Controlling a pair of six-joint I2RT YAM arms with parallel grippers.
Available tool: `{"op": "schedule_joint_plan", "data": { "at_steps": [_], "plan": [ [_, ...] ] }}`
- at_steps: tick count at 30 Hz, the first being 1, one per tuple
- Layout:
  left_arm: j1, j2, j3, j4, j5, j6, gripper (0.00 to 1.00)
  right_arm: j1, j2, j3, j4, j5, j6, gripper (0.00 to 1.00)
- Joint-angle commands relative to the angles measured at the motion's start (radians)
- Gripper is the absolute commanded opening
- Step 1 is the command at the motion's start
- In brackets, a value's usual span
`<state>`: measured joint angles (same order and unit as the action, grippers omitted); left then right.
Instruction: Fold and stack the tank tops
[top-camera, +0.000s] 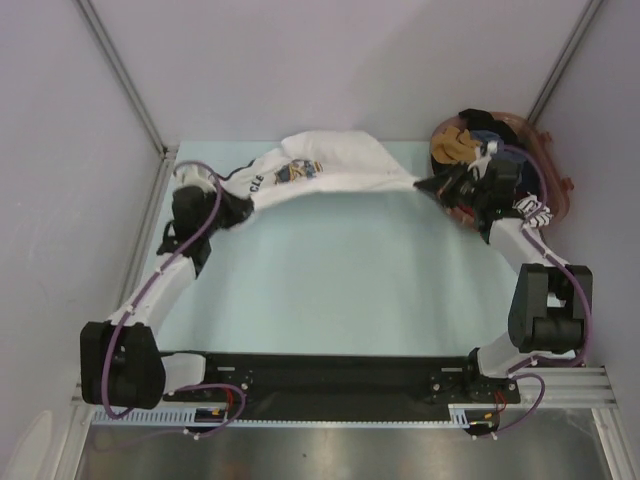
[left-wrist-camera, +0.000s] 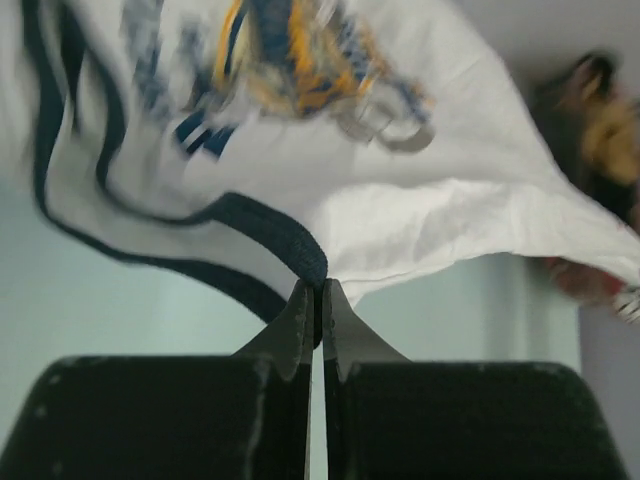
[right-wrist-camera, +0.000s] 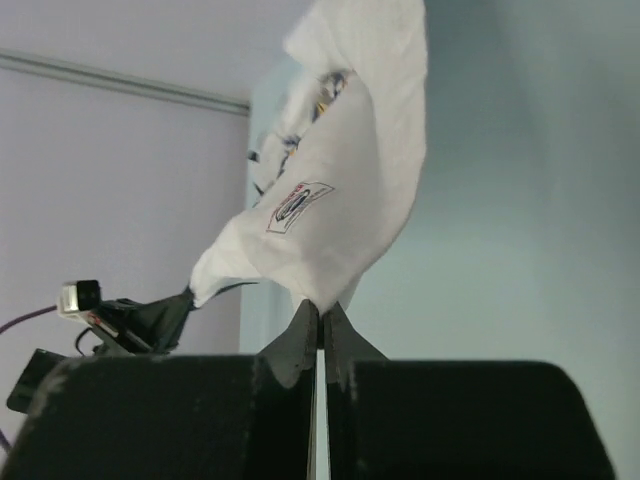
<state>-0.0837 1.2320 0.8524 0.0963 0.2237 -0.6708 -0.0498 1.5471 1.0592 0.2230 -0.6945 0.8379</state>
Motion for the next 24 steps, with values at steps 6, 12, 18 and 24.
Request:
{"op": "schedule_joint_plan", "data": {
  "at_steps": [6, 12, 18, 24],
  "plan": [
    [-0.091, -0.407, -0.516, 0.065, -0.043, -0.038, 0.0, 0.005, -0.265, -0.439, 0.023, 0.049, -0.083, 0.0],
    [-0.094, -0.736, -0.636, -0.199, -0.055, -0.03, 0.01, 0.028, -0.54, -0.577, -0.274, 0.185, -0.22, 0.0],
    [-0.096, -0.882, -0.731, -0.334, -0.029, -0.078, 0.01, 0.047, -0.774, -0.691, -0.442, 0.234, -0.22, 0.0],
    [-0.099, -0.965, -0.779, -0.414, -0.033, -0.118, 0.0, 0.122, -0.886, -0.774, -0.528, 0.286, -0.165, 0.0]
  ]
}}
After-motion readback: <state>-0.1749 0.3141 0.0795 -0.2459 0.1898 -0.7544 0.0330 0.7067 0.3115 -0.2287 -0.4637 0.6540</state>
